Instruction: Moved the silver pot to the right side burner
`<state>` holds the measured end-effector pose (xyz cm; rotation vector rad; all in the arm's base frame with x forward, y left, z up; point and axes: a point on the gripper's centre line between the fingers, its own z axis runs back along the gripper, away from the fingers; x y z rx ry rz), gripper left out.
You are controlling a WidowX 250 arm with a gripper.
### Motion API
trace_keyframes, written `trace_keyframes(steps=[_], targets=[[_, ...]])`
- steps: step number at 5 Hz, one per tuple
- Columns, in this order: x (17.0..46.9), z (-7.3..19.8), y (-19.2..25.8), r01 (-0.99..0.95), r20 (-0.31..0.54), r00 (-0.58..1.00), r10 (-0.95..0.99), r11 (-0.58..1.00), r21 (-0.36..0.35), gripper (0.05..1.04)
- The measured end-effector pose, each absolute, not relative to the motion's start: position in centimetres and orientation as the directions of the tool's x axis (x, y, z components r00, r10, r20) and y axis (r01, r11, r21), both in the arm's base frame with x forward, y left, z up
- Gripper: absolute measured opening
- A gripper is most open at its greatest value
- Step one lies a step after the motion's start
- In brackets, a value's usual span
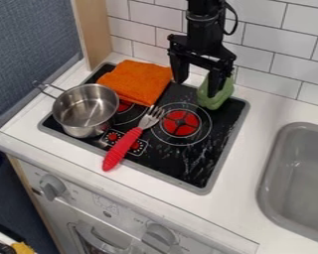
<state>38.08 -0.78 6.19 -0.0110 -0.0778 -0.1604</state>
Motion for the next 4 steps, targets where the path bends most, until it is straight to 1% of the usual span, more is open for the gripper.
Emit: trace_keyframes(steps=[1,2,3,4], targets=[[37.6,4.9,-0.7,0.161,0.038,0.986,-0.161,0.987,-0.008,1.005],[36.1,3.7,1.2,0.132,-0.008,0.991,-0.132,0.991,0.011,1.005],[33.9,6.5,4.1,0.086,0.052,0.995,-0.089,0.995,0.059,1.005],[30.4,7.6,7.1,0.047,0.079,0.995,-0.055,0.993,0.106,1.005]])
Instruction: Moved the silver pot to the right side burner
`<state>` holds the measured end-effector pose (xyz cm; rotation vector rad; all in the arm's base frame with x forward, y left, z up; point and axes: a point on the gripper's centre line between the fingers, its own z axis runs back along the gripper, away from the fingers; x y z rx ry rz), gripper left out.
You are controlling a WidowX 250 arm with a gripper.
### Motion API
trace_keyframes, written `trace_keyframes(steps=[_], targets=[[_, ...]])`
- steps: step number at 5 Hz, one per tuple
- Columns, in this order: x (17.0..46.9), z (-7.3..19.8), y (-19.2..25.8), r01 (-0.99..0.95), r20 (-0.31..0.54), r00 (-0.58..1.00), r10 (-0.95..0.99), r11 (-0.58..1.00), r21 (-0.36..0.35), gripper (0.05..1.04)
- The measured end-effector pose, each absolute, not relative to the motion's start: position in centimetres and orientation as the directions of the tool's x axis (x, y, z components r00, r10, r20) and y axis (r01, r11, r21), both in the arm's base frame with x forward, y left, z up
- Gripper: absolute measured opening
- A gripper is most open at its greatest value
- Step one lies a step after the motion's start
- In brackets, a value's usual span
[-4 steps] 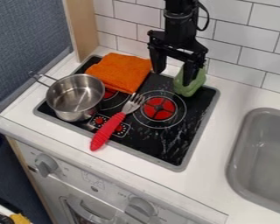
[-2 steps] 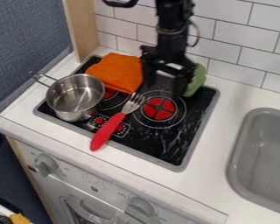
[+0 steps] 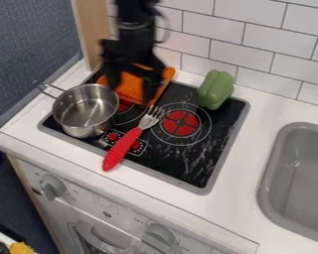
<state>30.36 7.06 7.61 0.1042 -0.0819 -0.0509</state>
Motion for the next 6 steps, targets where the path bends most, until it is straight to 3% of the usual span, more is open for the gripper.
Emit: trace_keyframes(steps=[1,3,4,6], targets=[[27.9,6.1,8.6,-0.007,0.029,1.0,0.004,0.993,0.12,1.005],[28.4,1.8,10.0,-0.075,-0.096,0.992,0.086,0.991,0.115,1.005],[29.1,1.1,10.3,-0.074,-0.123,0.988,0.093,0.986,0.149,0.955],[28.9,1.3,9.5,-0.055,-0.09,0.994,0.07,0.985,0.163,0.377]])
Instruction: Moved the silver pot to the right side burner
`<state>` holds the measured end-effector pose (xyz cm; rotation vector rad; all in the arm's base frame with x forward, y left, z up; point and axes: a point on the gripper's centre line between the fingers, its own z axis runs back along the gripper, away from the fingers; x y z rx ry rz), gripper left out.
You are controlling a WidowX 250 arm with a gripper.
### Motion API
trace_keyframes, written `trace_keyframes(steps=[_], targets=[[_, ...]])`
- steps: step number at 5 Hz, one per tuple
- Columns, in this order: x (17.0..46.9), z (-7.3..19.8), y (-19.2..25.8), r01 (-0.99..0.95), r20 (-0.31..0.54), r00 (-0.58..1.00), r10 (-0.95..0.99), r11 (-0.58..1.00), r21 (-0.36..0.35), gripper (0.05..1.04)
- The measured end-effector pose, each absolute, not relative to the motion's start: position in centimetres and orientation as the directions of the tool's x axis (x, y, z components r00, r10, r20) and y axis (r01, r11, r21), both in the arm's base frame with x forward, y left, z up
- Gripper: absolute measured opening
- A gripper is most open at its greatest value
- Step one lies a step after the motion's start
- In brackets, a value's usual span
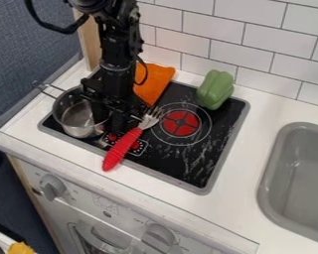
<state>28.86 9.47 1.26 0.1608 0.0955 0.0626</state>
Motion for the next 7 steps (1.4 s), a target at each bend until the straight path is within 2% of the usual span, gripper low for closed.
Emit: trace_keyframes(steps=[1,2,3,4,6,7], targets=[[28.2,2.7,9.3,-0.093,-0.05,0.994,0.102,0.982,0.165,0.163],[28.0,4.0,9.2,-0.153,-0.013,0.987,0.158,0.975,0.164,0.081],[28.3,5.7,7.7,-0.174,0.021,0.985,0.172,0.974,0.144,0.079],[30.0,7.8,2.2,0.007,0.067,0.998,-0.016,0.991,0.131,0.079],[28.5,7.4,-7.7,0.279,0.063,0.954,-0.293,0.945,0.169,0.079],[28.1,5.3,-10.2,0.335,0.01,0.94,-0.342,0.926,0.175,0.079]])
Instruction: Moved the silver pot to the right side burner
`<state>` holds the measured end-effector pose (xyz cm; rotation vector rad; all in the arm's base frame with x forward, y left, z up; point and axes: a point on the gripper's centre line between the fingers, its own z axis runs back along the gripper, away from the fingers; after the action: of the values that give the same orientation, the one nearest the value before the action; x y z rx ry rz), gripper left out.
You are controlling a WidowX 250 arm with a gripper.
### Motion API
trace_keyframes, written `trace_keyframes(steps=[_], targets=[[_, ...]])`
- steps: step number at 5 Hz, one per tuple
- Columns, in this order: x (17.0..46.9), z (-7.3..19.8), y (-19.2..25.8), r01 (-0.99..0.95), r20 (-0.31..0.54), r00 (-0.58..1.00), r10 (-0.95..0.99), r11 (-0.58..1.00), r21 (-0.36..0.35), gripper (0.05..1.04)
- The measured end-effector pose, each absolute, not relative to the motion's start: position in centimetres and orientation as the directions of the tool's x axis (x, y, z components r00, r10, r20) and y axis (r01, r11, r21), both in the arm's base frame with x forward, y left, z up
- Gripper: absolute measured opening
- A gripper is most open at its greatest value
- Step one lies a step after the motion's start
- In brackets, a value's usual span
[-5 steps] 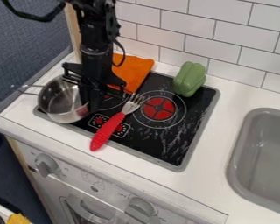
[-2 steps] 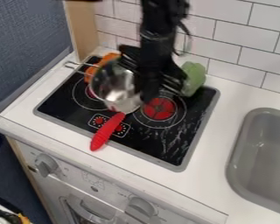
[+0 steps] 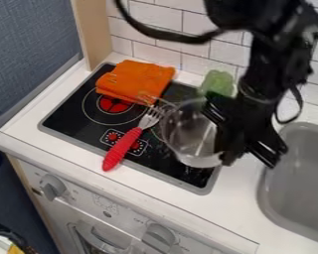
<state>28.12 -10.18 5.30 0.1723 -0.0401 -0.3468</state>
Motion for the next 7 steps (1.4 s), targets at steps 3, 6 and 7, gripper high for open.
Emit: trace_keyframes(steps=[3,6,7], targets=[[28.5,1.3,-12.6,0.457,-0.122,0.889,-0.442,0.874,0.164,0.079],[27.4,1.6,-8.4,0.344,-0.141,0.937,-0.321,0.919,0.194,0.105],[27.4,1.4,-8.8,0.374,-0.136,0.925,-0.354,0.914,0.161,0.283]])
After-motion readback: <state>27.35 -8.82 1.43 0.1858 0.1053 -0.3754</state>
